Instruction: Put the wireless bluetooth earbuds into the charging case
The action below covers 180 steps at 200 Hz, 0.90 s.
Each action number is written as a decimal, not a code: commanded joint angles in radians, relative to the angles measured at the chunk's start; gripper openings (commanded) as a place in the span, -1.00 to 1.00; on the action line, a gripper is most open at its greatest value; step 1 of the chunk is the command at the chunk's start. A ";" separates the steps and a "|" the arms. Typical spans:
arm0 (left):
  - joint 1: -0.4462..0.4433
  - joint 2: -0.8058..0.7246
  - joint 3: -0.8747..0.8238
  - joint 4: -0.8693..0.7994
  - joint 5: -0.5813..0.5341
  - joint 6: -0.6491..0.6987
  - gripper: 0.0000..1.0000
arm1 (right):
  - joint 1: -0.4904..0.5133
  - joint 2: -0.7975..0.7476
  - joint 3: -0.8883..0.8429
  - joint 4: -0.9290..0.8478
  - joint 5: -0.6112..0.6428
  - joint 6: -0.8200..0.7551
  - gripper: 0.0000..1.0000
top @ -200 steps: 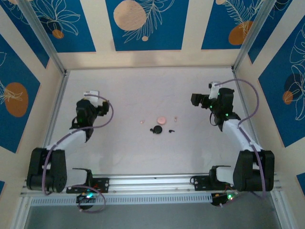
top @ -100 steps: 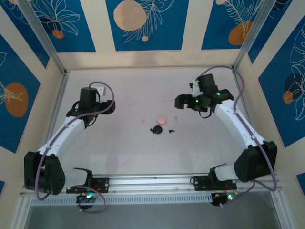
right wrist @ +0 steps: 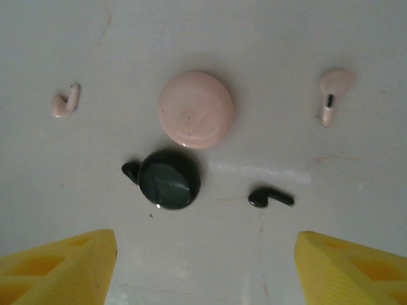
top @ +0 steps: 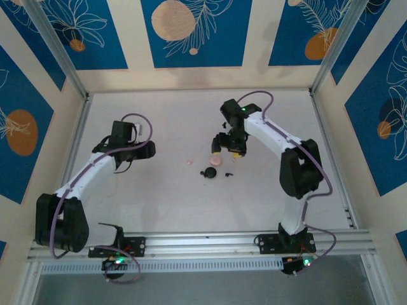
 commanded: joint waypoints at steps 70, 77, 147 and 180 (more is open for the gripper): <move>-0.009 0.084 0.056 -0.030 0.026 0.003 0.31 | 0.046 0.262 0.215 -0.120 0.014 0.036 0.47; -0.008 0.086 0.057 -0.029 0.026 0.003 0.31 | 0.045 0.276 0.222 -0.122 0.018 0.032 0.47; -0.008 0.105 0.067 -0.030 0.010 -0.001 0.31 | 0.045 0.382 0.305 -0.134 0.016 0.020 0.39; -0.008 0.116 0.070 -0.030 0.018 -0.001 0.31 | 0.046 0.406 0.312 -0.124 0.010 0.020 0.32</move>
